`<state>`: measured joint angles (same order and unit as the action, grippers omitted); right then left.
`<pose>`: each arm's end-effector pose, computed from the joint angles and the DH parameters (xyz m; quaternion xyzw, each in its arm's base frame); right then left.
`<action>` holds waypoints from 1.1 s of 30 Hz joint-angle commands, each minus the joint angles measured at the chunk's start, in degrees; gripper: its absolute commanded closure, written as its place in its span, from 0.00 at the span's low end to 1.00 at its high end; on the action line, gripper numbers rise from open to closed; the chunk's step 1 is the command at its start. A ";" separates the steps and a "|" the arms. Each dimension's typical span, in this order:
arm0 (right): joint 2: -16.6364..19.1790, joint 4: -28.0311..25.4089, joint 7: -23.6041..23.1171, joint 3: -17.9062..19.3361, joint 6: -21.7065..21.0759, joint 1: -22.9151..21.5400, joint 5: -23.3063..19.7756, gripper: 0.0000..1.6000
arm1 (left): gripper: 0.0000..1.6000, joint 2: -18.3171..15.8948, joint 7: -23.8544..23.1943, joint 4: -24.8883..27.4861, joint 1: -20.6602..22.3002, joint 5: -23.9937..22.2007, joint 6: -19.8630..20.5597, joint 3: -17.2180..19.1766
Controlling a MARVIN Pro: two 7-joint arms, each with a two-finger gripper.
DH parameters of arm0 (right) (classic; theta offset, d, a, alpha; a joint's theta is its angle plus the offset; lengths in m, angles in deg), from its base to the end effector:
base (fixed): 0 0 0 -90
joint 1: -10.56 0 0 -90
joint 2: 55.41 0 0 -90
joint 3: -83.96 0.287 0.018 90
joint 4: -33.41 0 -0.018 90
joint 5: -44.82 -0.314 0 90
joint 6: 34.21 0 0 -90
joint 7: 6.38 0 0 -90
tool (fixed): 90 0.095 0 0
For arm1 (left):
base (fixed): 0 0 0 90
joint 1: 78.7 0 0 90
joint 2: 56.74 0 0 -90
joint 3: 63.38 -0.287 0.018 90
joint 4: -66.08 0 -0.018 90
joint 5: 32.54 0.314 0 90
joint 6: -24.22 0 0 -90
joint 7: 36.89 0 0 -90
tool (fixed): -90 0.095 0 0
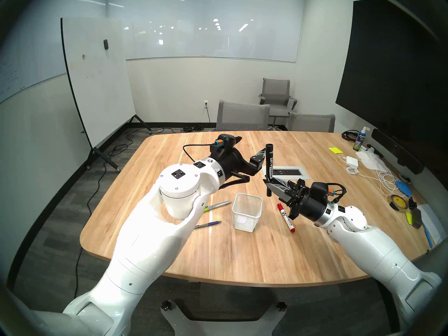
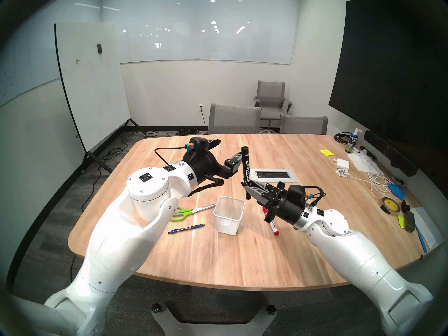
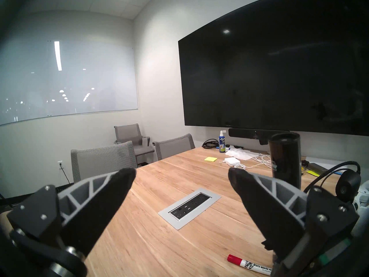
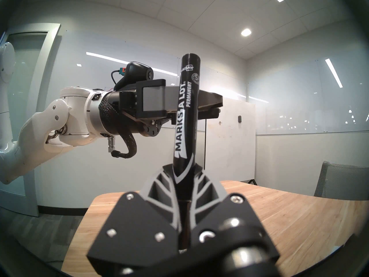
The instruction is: Place the pen, the marker, and the scissors into the pen holder
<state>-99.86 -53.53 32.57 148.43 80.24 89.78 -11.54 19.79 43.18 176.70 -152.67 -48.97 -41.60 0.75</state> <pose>0.3936 -0.0479 -0.2381 -0.4905 -0.3396 -0.6976 0.3967 0.4079 -0.1520 -0.1275 0.6334 -0.2674 0.6911 0.2230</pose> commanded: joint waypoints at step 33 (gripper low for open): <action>0.13 -0.55 -0.02 0.41 -0.13 -0.55 -0.25 1.00 | 0.00 0.69 -0.41 -0.37 2.63 0.16 -1.32 -1.54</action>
<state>-99.86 -53.53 32.57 148.43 80.24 89.78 -11.54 19.88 43.08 175.71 -151.20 -48.77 -42.17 -0.75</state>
